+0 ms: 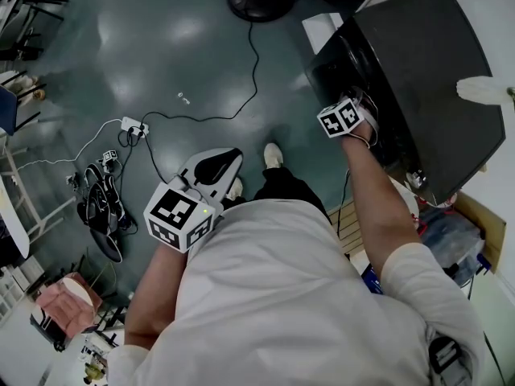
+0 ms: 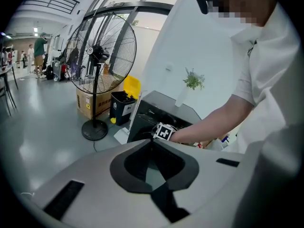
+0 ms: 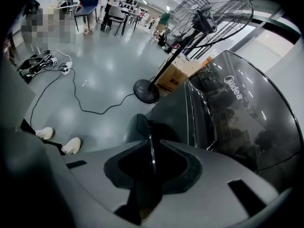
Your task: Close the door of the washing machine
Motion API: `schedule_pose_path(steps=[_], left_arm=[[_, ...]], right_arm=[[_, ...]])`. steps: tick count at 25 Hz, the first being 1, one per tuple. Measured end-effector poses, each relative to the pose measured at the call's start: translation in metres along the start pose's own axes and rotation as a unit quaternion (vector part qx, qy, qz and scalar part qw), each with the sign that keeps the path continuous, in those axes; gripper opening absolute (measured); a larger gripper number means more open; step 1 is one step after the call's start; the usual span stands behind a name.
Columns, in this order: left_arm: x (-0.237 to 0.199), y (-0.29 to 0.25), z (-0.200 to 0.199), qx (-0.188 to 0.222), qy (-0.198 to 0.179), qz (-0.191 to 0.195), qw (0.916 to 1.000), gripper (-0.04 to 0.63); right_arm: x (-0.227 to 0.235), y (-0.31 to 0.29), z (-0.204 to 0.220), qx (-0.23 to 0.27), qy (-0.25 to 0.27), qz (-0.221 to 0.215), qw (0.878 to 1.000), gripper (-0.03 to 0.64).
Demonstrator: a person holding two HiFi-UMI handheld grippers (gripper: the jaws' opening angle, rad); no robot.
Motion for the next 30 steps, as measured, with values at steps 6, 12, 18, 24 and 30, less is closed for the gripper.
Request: schedule_pose_path(steps=[6, 12, 18, 24, 30], left_arm=[[-0.004, -0.002, 0.000, -0.002, -0.001, 0.003, 1.0000, 0.021], [-0.007, -0.003, 0.001, -0.007, -0.002, 0.001, 1.0000, 0.021], [-0.006, -0.001, 0.000, -0.013, -0.009, 0.004, 0.9999, 0.021], [-0.006, -0.005, 0.002, -0.012, -0.007, 0.008, 0.9999, 0.021], [-0.002, -0.002, 0.002, -0.009, -0.012, 0.013, 0.9998, 0.021]], right_arm=[[0.001, -0.003, 0.001, -0.009, -0.043, 0.000, 0.999, 0.092], [0.009, -0.010, 0.005, -0.010, -0.071, 0.013, 0.997, 0.101], [0.008, -0.013, 0.006, -0.011, -0.077, 0.010, 0.997, 0.094], [0.011, -0.009, 0.004, -0.012, -0.077, 0.013, 0.997, 0.097], [0.011, -0.007, 0.004, -0.009, -0.078, 0.007, 0.997, 0.095]])
Point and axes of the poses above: the fingertips, and each gripper's own axes: y backward along the fingers, x to its right, z out of its underside, the point moved 3 cm from there along y, backward along the fingers, and after that the axes turned 9 degrees about y, right-handed, at the moved point
